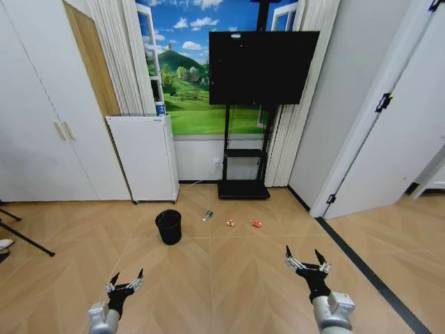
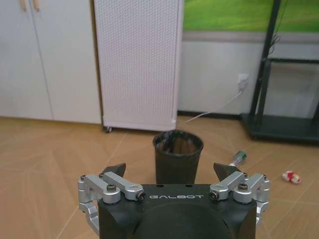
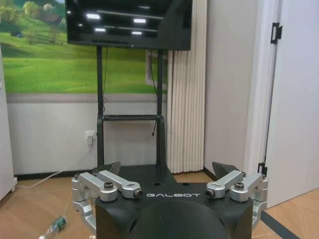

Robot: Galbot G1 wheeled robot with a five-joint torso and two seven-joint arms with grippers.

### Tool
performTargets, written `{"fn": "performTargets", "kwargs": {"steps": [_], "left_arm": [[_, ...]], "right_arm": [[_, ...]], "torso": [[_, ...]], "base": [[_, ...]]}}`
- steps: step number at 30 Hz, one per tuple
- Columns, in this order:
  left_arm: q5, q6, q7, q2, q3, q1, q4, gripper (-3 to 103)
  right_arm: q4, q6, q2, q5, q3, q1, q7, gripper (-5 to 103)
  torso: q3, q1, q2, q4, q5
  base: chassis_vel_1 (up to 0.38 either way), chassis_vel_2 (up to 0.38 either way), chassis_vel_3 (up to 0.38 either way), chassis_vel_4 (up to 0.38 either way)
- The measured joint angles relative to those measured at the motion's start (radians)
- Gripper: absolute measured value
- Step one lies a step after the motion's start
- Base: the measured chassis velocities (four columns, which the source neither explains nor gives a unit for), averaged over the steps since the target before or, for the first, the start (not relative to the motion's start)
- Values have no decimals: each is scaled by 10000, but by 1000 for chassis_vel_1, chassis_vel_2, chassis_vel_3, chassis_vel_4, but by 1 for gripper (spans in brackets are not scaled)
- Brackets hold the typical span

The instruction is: Pick up the trash bin and place the garbage on the floor into it.

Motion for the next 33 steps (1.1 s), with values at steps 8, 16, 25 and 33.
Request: {"fn": "performTargets", "kwargs": {"steps": [8, 16, 25, 33], "left_arm": [[-943, -391, 613, 43, -73, 663, -2353, 99], [-1027, -199, 630, 661, 185, 593, -2753, 99], [-1108, -170, 664, 885, 251, 715, -3410, 99], [-804, -18, -139, 609, 140, 869, -3390, 99]], "right_arm": [[283, -48, -177, 386, 191, 145, -303, 100], [-197, 676, -510, -538, -332, 372, -1625, 100], [-423, 873, -551, -922, -484, 494, -1821, 100], [-613, 1116, -565, -866, -307, 487, -1111, 100]], "torso": [[-1, 0, 0, 3, 2], [0, 0, 0, 3, -1], [0, 0, 0, 2, 0], [0, 0, 0, 2, 0]], "base": [[0, 0, 0, 0], [0, 0, 0, 0], [0, 0, 0, 0], [0, 0, 0, 0]]}}
